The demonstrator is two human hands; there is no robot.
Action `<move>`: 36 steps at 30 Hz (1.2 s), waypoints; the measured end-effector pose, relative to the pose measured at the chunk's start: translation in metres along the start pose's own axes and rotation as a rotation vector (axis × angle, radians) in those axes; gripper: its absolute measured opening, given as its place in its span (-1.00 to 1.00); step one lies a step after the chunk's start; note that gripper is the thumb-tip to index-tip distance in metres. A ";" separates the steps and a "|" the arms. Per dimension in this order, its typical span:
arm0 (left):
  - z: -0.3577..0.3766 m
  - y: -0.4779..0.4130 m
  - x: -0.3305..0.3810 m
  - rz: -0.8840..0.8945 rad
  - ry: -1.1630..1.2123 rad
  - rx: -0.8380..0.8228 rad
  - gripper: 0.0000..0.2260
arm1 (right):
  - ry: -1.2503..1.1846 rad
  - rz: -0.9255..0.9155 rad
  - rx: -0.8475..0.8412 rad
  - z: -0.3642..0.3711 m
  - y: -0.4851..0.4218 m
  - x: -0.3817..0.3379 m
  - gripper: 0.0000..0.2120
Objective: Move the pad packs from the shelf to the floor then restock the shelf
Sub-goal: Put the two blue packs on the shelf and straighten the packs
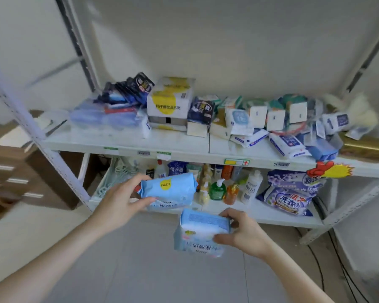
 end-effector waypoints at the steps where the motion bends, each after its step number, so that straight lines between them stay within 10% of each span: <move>1: -0.021 0.003 0.009 0.016 0.000 0.012 -0.71 | 0.018 -0.034 0.000 -0.006 0.003 -0.020 -0.66; 19: -0.321 0.034 0.163 0.321 -0.030 0.311 -0.74 | 0.179 -0.541 0.224 -0.133 0.069 -0.348 -0.66; 36: -0.435 -0.096 0.249 0.436 -0.059 0.464 -0.73 | 0.157 -0.740 0.423 -0.254 0.001 -0.462 -0.75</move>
Point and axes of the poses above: each hand's wrist, its own y-axis away from the middle knuckle, its own z-axis out of the palm, x = y × z, the point moved 4 cm from there along -y, towards the middle knuckle, and after that the axes turned 2 degrees about -x, right-handed, at the moved point
